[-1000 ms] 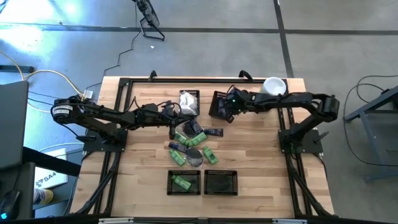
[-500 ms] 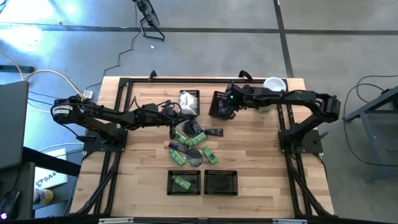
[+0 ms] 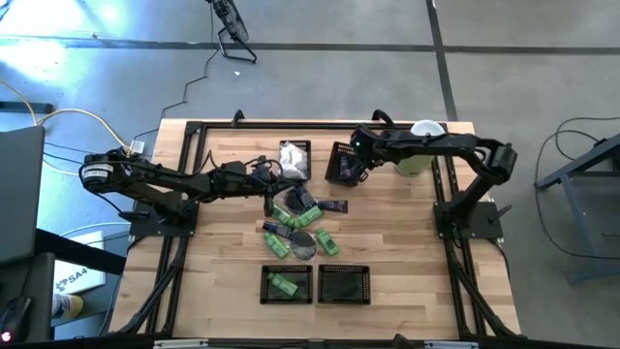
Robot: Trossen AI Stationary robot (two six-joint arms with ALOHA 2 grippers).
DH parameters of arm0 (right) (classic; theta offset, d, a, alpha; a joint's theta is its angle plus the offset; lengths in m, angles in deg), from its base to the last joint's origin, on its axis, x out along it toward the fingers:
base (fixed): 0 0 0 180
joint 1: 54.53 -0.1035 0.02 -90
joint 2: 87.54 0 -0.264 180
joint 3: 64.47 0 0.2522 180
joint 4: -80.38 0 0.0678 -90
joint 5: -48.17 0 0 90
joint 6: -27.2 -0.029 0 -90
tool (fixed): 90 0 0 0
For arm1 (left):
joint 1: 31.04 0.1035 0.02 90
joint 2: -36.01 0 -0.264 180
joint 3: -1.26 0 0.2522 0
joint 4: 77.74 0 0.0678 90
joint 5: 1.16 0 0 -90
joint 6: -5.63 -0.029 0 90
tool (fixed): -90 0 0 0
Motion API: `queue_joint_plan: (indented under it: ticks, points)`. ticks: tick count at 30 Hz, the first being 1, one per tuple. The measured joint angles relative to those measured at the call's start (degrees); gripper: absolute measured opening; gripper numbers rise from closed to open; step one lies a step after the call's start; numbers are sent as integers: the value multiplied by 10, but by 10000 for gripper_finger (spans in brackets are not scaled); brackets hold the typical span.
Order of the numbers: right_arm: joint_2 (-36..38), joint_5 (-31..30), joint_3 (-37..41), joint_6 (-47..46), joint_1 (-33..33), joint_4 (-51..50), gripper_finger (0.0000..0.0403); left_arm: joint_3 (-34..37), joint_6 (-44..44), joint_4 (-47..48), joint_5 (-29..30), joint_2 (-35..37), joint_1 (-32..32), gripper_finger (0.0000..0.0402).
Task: Pick & Place Travel size toiletries
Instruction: Put the blue shave cream into the top right black bin
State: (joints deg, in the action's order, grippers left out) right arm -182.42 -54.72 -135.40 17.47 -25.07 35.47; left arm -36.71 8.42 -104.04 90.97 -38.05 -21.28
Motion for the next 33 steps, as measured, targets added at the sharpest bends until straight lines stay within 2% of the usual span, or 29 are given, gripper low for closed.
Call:
queue_joint_plan:
  ticks: [6, 10, 12, 14, 19, 21, 25, 30, 33]
  points:
    - [-5, 0, 0, 23, 17, 54, 3, 0, 0, 0, 0, 0, 0, 6]
    - [-5, 63, 0, 35, 33, 88, 3, 0, 0, 5, 0, 0, 0, 6]
    - [-6, 71, 0, 35, 36, 92, 3, 0, 0, 11, 0, 0, 0, 6]
    - [-7, 53, 0, 36, 36, 88, 3, 0, 0, 13, 0, 0, 0, 6]
    - [3, -60, 0, 47, 25, 59, 3, 0, 0, 12, 0, 0, 0, 6]
    - [20, -67, 0, 60, 18, 63, 3, 0, -3, 12, 0, 0, 0, 6]
    - [59, -17, 0, 65, -2, 69, 3, 0, -11, 11, 1, 0, 0, 6]
    - [98, 95, 0, 80, -44, 66, 3, 0, -11, 9, 1, 0, 0, 6]
    - [100, 120, 0, 92, -82, 64, 3, 0, -11, 9, 1, 0, 0, 6]
